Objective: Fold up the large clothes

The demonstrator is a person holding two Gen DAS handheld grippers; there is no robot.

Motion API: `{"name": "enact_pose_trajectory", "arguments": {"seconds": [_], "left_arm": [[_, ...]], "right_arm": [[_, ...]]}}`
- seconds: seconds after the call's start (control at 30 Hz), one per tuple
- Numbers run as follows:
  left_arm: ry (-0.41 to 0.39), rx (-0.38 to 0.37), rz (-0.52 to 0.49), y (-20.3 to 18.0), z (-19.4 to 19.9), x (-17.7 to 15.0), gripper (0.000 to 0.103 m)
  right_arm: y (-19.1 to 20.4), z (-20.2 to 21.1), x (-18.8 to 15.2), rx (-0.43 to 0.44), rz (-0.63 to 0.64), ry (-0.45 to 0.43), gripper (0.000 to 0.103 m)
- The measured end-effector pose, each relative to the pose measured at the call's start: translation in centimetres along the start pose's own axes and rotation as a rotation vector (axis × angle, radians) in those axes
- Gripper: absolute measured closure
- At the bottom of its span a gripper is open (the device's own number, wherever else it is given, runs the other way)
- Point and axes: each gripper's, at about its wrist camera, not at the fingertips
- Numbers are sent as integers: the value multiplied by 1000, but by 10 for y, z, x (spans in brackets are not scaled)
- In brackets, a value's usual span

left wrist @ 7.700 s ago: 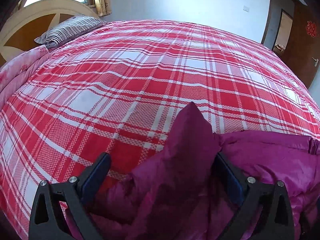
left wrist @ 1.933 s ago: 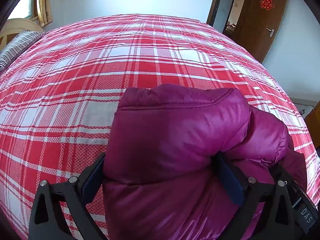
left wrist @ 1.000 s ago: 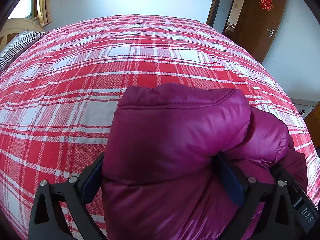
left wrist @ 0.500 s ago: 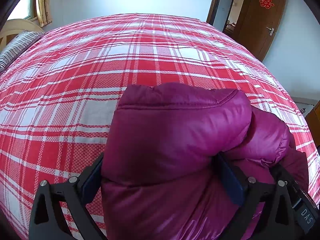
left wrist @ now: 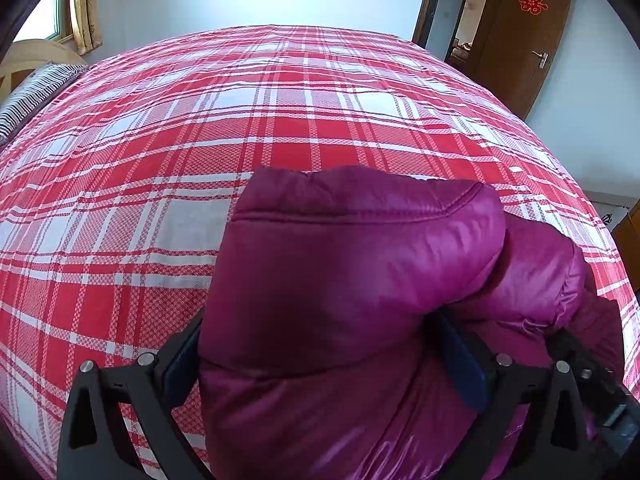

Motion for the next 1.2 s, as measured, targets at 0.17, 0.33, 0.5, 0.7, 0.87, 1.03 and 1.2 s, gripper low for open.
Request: {"name": "enact_pose_trajectory", "arguments": {"seconds": [0.17,0.33,0.5,0.7,0.87,1.03,1.2], "left_arm": [[-1,1,-9,-2,-1,1,0],[1,-16,-1,0,-1,1,0],[1,-17,0,0,0,1,0],[11,-49,3,4,1,1,1],[-4,-70,-25,9,22,-10,1],[-76,-185,-68,37,56,-40,1],[-31,-305,-43,57,49,-62,1]], "right_arm": [[-17,11,-5,123,-7,-16,30],[-15,14,-11,144,22,-52,41],[-21,6,-8,172,11,-26,42],[-23,4,-9,183,19,-20,43],[-25,4,-9,190,19,-27,43],[-28,6,-11,209,13,-28,43],[-33,6,-12,247,-1,-35,43]]}}
Point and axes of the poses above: each gripper's, at about its wrist camera, not at the fingertips, and z roughly against the way its jaws point, y to its left, x to its top, and after that the axes turned 10 degrees about y, right-handed
